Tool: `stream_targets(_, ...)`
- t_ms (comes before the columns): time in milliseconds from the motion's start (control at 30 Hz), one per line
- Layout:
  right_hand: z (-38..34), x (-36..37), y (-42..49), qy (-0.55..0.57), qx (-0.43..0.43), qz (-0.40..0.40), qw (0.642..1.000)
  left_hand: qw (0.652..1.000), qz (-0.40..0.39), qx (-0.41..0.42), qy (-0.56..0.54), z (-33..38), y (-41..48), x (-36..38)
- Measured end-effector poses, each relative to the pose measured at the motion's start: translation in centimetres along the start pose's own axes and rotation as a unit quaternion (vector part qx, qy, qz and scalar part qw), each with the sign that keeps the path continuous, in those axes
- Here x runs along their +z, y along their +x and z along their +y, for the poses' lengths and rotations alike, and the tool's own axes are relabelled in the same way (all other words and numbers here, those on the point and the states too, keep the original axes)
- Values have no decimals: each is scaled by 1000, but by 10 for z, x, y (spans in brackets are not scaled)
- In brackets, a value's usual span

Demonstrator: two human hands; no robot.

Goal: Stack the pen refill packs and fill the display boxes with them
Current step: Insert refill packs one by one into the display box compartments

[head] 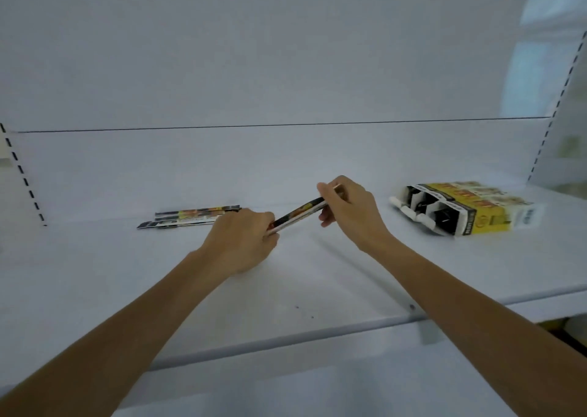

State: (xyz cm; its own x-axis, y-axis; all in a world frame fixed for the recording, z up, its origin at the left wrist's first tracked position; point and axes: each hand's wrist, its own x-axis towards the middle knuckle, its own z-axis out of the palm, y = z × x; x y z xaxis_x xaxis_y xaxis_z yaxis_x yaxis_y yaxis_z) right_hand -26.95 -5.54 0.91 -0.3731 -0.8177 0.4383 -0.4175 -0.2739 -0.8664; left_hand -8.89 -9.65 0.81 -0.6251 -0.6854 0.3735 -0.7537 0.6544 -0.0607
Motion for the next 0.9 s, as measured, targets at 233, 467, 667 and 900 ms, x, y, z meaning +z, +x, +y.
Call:
stream_targets(233,24,-102,14,-53,-59,37,996,987,-4,14,-161,113,47,17)
stream_targets(467,61,-202,36,-80,-82,29,993,987,8,1,-163,204,93,31)
stream_targets(667,78,-258,53,-137,-94,-6,986,986,31,-48,-157,224,97,39)
stream_targets(900,149,-321,75,-372,-71,-25,925,986,14,-127,-107,196,74,43)
